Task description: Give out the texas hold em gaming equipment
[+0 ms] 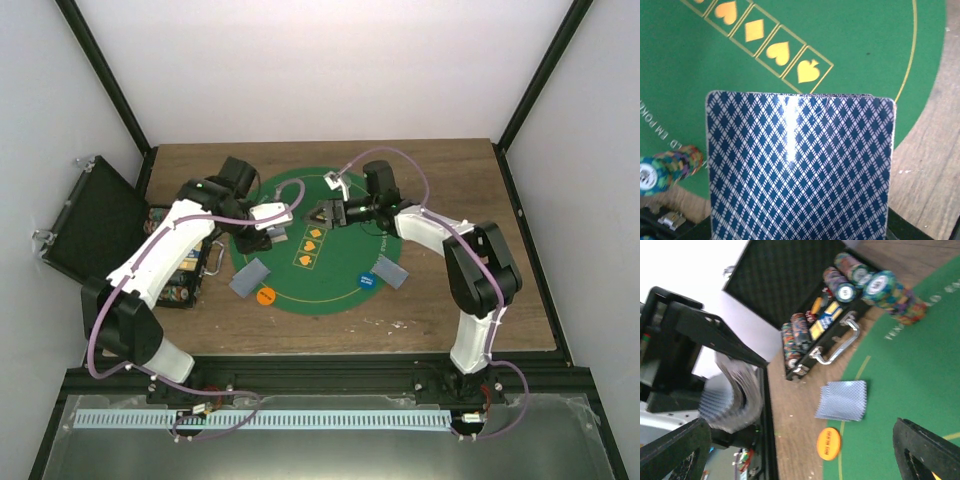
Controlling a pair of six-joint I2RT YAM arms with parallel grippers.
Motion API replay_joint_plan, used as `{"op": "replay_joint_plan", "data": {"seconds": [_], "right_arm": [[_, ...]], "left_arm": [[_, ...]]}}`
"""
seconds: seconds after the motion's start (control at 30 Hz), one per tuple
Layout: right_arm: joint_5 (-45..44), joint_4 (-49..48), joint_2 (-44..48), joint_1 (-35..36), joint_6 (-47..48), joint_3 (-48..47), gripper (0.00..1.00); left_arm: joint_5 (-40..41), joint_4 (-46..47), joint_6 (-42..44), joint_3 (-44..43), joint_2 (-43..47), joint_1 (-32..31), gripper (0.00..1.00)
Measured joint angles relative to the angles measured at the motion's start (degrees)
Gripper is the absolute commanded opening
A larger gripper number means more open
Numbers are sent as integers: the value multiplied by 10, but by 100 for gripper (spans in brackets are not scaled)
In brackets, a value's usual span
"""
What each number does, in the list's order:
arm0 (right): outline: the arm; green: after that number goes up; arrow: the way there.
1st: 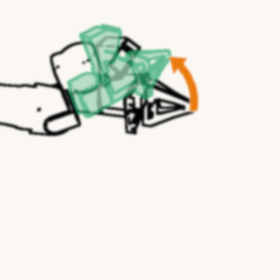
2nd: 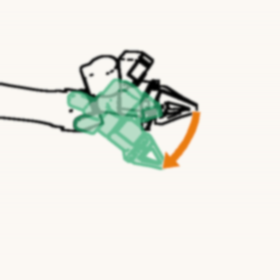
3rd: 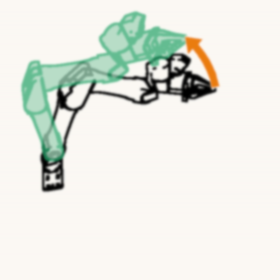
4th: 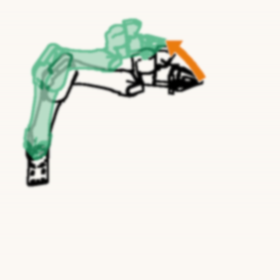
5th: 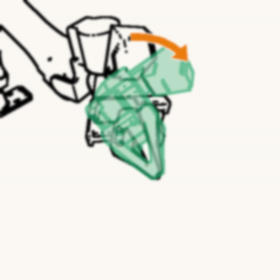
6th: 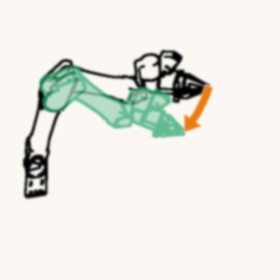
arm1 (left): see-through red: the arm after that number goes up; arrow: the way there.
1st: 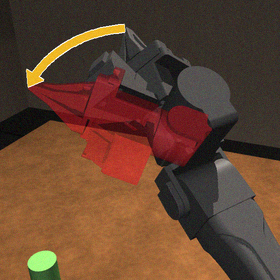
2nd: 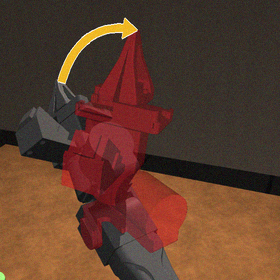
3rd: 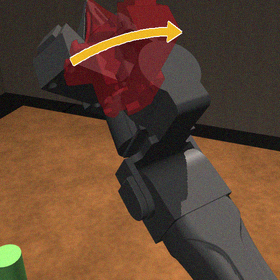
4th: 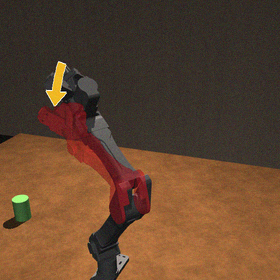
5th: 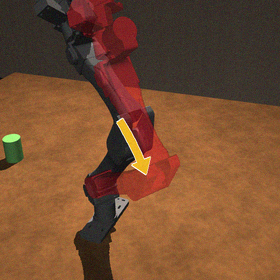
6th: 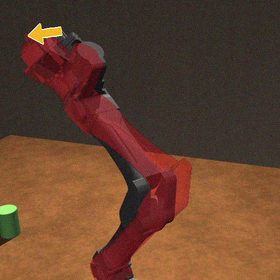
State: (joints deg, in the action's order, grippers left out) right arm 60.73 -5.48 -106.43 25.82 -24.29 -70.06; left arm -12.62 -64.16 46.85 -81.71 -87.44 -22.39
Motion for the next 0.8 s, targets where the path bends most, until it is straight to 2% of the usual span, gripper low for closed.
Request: {"op": "replay_joint_plan", "data": {"seconds": [0.2, 0.37, 0.6, 0.8], "right_arm": [[50, -61, 0, 35, -40, -5, 99], [66, -77, -15, 59, -50, -17, 98], [46, -71, -53, 73, -54, -63, 87], [31, -54, -61, 74, -48, -72, 87]], "left_arm": [[-7, -10, 1, -16, -17, -41, 47], [-12, -14, 0, -20, -19, -42, 46], [-27, -15, -1, -22, -19, -43, 46], [-26, -15, -4, -22, -19, -43, 45]]}}
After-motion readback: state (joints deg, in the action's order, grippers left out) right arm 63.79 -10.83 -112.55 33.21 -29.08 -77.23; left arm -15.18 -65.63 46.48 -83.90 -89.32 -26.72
